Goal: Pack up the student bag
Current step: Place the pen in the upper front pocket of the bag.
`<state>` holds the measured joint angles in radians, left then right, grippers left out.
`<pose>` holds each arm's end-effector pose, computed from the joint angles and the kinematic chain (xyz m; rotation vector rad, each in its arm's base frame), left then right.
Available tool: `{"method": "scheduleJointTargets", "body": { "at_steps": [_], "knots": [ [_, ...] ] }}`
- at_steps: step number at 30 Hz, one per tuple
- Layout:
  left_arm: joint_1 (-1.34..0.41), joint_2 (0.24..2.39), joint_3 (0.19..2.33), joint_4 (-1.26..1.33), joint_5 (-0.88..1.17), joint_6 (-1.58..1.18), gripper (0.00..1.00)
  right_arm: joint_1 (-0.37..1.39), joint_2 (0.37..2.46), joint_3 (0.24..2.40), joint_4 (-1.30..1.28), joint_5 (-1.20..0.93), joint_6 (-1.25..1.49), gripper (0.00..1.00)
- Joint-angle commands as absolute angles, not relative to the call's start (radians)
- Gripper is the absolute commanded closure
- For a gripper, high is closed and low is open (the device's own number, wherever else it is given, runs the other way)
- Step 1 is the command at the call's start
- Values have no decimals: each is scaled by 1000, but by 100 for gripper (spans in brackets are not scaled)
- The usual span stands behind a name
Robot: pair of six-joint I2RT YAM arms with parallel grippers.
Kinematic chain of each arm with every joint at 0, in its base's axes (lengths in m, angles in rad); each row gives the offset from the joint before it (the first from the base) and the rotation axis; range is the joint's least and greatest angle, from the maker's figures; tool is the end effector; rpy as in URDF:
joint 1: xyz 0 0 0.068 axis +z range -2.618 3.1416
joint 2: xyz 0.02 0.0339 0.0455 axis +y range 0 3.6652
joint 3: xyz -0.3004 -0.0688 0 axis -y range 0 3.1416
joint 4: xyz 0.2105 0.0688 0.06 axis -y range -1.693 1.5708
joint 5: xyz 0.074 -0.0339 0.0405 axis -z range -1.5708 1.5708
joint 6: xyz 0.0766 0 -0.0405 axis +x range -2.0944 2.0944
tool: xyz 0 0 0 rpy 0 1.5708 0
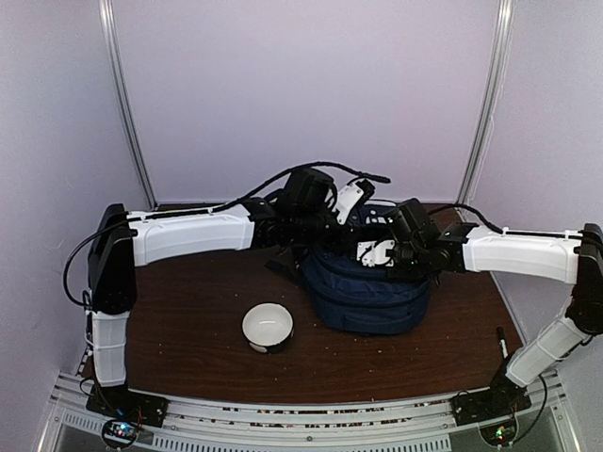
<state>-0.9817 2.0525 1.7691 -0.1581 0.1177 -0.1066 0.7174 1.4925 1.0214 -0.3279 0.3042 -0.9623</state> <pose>0.2780 -0.4321 0.3143 0.9621 1.8715 -0.7956 0.2516 0.1891 0.2655 -1.6658 1.6918 -0.4781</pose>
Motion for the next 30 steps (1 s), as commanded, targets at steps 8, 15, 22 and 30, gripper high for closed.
{"method": "scheduleJointTargets", "body": {
  "at_steps": [8,15,22,30],
  "knots": [
    [-977,1900,1719,57,178,-145,100,719,1411,953,-177,257,-931,59],
    [-962,1935,1718,60,186,-159,100,717,1228,963,-502,57,-909,57],
    [-956,1984,1688,60,233,-174,100,667,1074,926,-835,-78,-907,57],
    [-956,2071,1673,10,348,-174,100,456,930,823,-1151,-87,-1066,63]
  ]
}}
